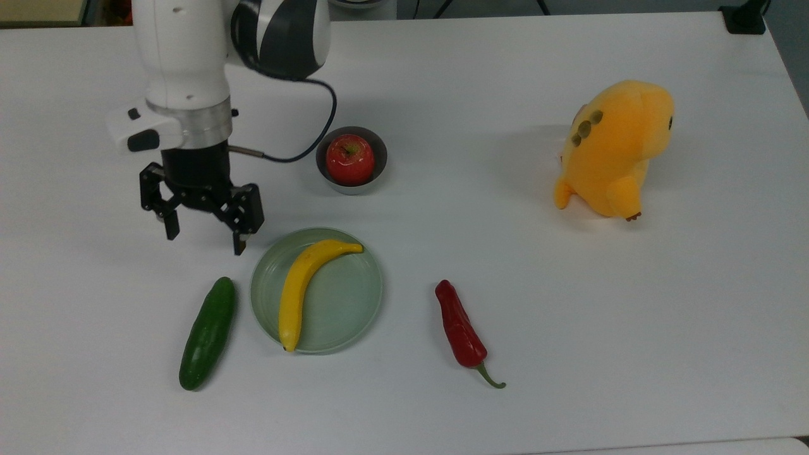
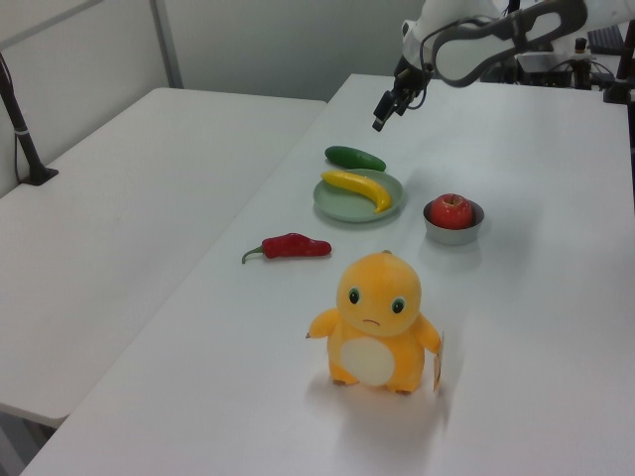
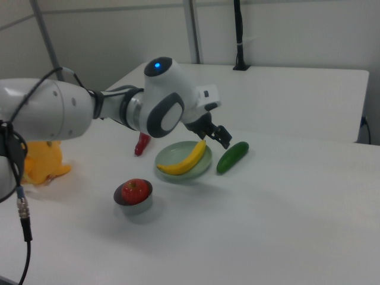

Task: Put the cucumber on the left side of the bowl

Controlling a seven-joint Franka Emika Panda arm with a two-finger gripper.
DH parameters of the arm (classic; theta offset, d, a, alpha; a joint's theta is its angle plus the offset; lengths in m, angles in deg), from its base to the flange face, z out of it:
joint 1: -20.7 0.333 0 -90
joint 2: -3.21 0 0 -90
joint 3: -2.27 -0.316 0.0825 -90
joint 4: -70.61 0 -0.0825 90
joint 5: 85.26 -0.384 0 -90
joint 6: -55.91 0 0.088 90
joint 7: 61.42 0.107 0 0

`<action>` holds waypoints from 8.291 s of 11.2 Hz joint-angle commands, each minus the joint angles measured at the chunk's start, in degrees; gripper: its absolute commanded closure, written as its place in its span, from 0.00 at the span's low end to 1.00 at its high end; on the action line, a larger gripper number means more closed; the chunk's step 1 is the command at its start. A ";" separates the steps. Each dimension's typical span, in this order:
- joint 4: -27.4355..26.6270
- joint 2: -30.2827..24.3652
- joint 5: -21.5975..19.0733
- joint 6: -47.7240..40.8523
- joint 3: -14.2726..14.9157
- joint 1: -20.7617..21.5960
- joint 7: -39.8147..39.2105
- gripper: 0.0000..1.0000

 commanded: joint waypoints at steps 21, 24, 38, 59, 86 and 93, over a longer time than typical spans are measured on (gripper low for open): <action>9.51 18.07 1.36 18.89 -0.45 -0.23 5.42 1.00; 6.19 11.95 1.01 18.28 -0.53 -0.32 5.50 1.00; -9.29 -23.49 -8.20 -43.75 -0.97 8.73 -9.49 1.00; -34.70 -21.39 2.24 -5.19 -11.26 10.67 4.70 0.43; -1.57 -30.01 0.22 -49.60 0.25 12.08 0.70 0.00; -2.45 -29.92 0.22 -46.94 1.14 12.07 -2.93 0.00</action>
